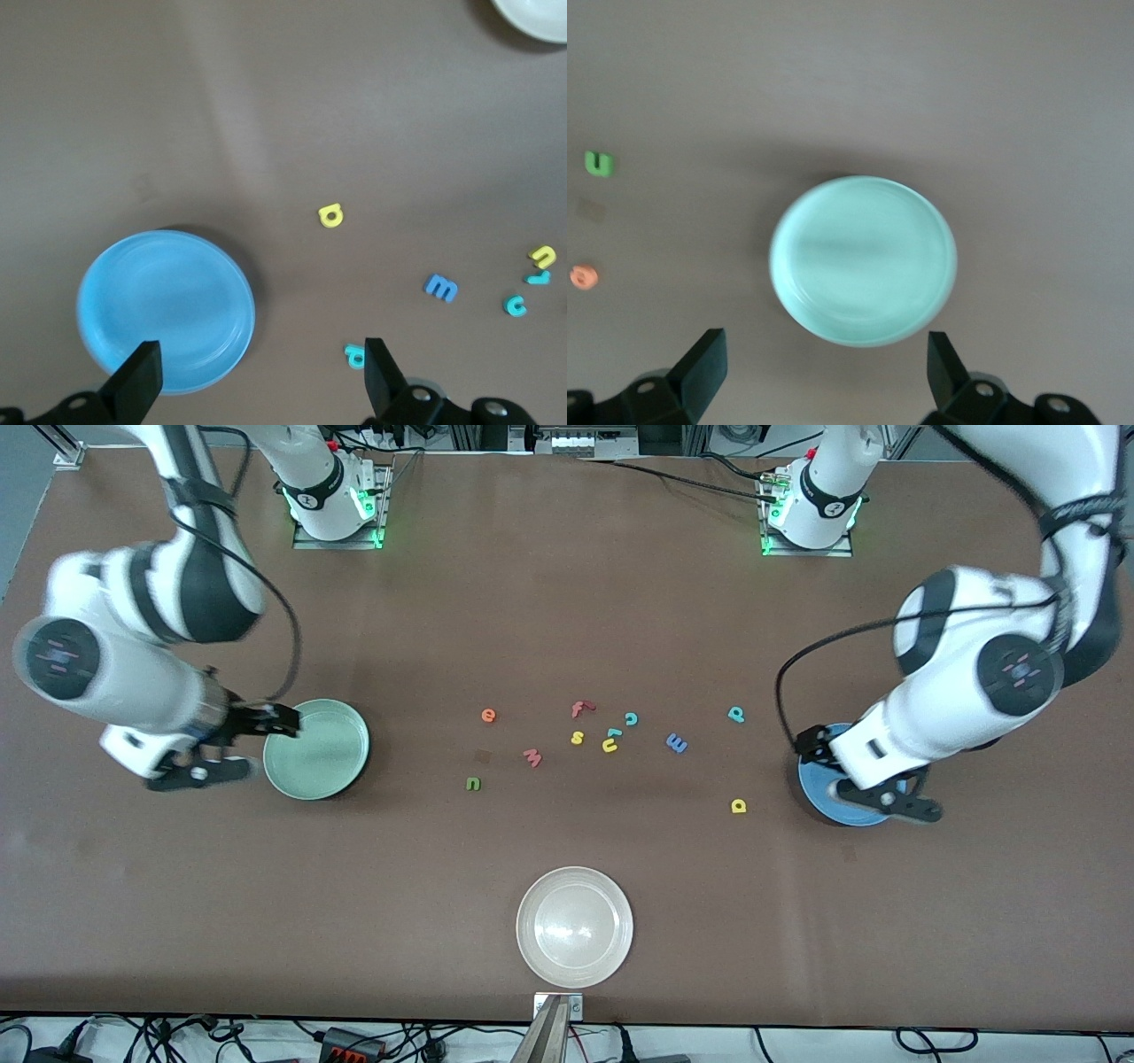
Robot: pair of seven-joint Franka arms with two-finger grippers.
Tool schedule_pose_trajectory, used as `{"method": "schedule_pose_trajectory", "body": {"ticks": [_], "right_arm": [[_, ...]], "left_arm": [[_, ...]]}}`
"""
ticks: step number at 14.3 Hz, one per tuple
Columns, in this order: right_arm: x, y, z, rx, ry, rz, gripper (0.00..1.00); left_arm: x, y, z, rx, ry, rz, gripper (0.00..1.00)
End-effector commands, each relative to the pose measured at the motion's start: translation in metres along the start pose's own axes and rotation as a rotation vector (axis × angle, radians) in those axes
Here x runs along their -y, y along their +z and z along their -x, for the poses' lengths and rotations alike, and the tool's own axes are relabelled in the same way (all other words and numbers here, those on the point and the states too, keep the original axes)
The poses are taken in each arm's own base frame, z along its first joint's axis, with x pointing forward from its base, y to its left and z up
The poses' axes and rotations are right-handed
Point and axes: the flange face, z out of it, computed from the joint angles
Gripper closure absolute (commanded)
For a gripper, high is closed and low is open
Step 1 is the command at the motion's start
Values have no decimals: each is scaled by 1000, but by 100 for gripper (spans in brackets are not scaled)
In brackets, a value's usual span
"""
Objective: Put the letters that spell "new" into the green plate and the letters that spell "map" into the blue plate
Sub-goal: 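Lower the right gripper to the green letter while the left gripper reaches yellow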
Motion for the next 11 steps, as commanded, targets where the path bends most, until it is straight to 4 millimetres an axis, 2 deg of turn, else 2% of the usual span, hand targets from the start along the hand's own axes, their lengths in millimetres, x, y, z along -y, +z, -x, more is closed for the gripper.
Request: {"method": "schedule_pose_trajectory", "body": {"ticks": [1, 2, 4, 5, 6, 8, 9, 10, 11], "right_arm": [[77, 29, -15, -13, -22, 14, 0], [108, 47, -19, -26, -23, 21, 0], [153, 81, -25, -67, -4, 22, 0], [172, 101, -27, -80, -20, 21, 0], [181, 117, -30, -86, -28, 22, 0], [206, 149, -28, -89, 40, 26, 0], [212, 157, -31, -100, 76, 24, 0], [218, 162, -35, -106, 96, 21, 9], [224, 165, -39, -110, 117, 18, 12]], "left_arm": [[-39, 66, -25, 36, 62, -6, 0], [-44, 87, -31, 22, 68, -6, 0], [-71, 124, -31, 42, 80, -9, 0], [-82, 138, -30, 59, 39, -14, 0], [-93, 158, -28, 83, -30, -22, 0], [-91, 179, -31, 75, -183, -31, 0], [-80, 186, -33, 67, -220, -34, 0], [-69, 194, -36, 55, -235, -33, 0], [-59, 197, -38, 41, -249, -29, 0]]}}
